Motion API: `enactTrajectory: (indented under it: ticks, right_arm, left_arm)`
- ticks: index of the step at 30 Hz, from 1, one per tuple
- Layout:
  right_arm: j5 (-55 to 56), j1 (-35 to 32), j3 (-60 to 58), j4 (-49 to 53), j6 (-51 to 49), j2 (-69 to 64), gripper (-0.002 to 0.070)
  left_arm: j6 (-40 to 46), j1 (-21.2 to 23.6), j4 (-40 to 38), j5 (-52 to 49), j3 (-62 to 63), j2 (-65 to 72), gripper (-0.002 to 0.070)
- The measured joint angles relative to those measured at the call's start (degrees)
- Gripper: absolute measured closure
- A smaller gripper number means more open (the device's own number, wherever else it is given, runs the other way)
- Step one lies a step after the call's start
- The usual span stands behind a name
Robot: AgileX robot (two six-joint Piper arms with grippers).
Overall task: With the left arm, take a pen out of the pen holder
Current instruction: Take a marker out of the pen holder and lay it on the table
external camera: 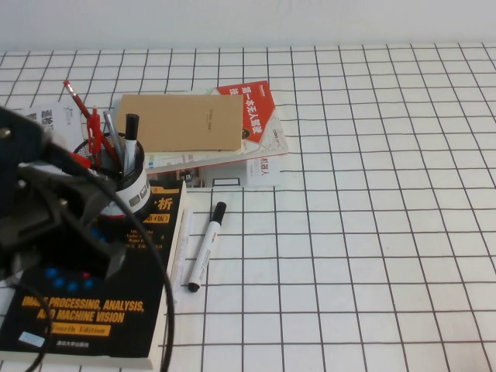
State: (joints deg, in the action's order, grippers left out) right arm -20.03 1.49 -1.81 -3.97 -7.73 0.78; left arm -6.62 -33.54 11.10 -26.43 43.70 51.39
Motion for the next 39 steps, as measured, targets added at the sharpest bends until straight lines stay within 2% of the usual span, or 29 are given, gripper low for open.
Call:
enactTrajectory:
  ticks: [9, 14, 18, 24, 27, 32, 39]
  right_arm:
    - [0.00, 0.00, 0.00, 0.00, 0.00, 0.00, 0.0693]
    - [0.00, 0.00, 0.00, 0.00, 0.00, 0.00, 0.0692]
    - [0.00, 0.00, 0.00, 0.00, 0.00, 0.00, 0.0692]
    - [0.00, 0.00, 0.00, 0.00, 0.00, 0.00, 0.0693]
    - [0.00, 0.00, 0.00, 0.00, 0.00, 0.00, 0.0692]
    - [0.00, 0.00, 0.00, 0.00, 0.00, 0.00, 0.0693]
    - [0.00, 0.00, 0.00, 0.00, 0.00, 0.00, 0.0692]
  left_arm:
    - [-0.27, 0.00, 0.00, -20.64, 0.00, -5.46, 0.0674]
    - [-0.17, 0.00, 0.00, -24.59, 0.00, -5.24, 0.0674]
    - [-0.17, 0.00, -0.11, -23.91, 0.00, -5.24, 0.0674]
    - [-0.27, 0.00, 4.10, -14.74, -5.44, -9.81, 0.0675]
    - [-1.73, 1.45, 6.87, -7.62, -11.37, -13.32, 0.0675]
    - [-7.06, 10.22, 5.23, 5.01, -24.08, -21.37, 0.0675]
    - [-7.81, 22.62, 1.67, 22.24, -41.22, -36.18, 0.0675]
